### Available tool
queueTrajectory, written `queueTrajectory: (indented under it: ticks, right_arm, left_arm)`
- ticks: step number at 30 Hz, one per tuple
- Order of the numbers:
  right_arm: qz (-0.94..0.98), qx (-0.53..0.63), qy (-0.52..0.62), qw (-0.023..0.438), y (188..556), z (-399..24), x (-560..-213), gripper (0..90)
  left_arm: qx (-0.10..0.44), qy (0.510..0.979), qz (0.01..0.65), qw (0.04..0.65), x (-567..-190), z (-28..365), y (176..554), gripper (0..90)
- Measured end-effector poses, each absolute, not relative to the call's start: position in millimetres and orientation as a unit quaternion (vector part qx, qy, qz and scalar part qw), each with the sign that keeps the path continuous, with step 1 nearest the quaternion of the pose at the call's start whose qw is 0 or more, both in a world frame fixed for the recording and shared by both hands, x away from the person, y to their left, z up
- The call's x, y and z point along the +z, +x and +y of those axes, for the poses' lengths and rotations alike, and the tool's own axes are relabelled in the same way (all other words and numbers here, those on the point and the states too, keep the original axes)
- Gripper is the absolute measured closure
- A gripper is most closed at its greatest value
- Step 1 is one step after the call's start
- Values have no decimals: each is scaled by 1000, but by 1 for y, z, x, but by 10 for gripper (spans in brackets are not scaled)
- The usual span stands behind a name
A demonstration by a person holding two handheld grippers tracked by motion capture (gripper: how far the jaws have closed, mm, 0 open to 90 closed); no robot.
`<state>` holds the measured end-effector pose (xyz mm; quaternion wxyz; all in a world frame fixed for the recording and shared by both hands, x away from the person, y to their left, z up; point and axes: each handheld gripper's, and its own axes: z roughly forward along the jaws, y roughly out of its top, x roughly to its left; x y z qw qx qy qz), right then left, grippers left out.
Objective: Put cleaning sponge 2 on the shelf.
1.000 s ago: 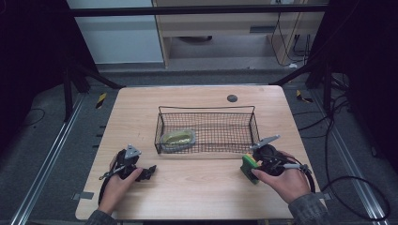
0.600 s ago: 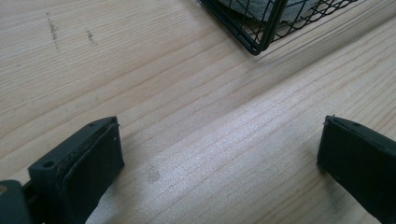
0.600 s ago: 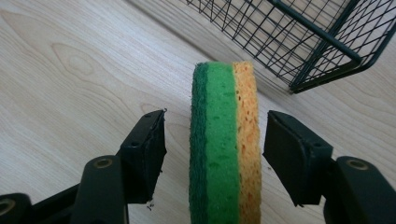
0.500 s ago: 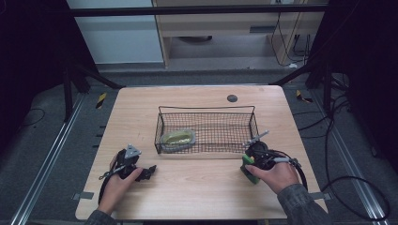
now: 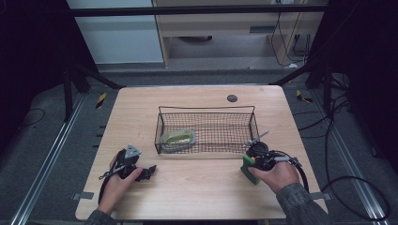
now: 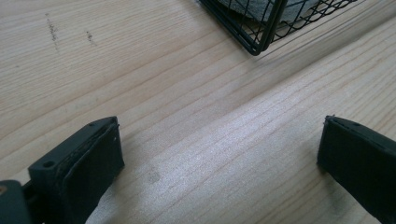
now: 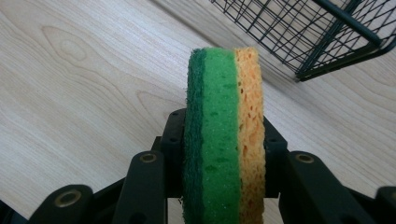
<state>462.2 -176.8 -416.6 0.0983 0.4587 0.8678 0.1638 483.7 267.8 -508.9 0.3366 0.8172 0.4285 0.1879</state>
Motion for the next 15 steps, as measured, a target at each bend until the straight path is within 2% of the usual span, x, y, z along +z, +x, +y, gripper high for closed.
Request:
queueTrajectory:
  ticks: [15]
  right_arm:
    - [833, 206, 496, 135, 469, -226, -378, 642]
  left_arm:
    - [188, 817, 428, 336, -509, 268, 484, 0]
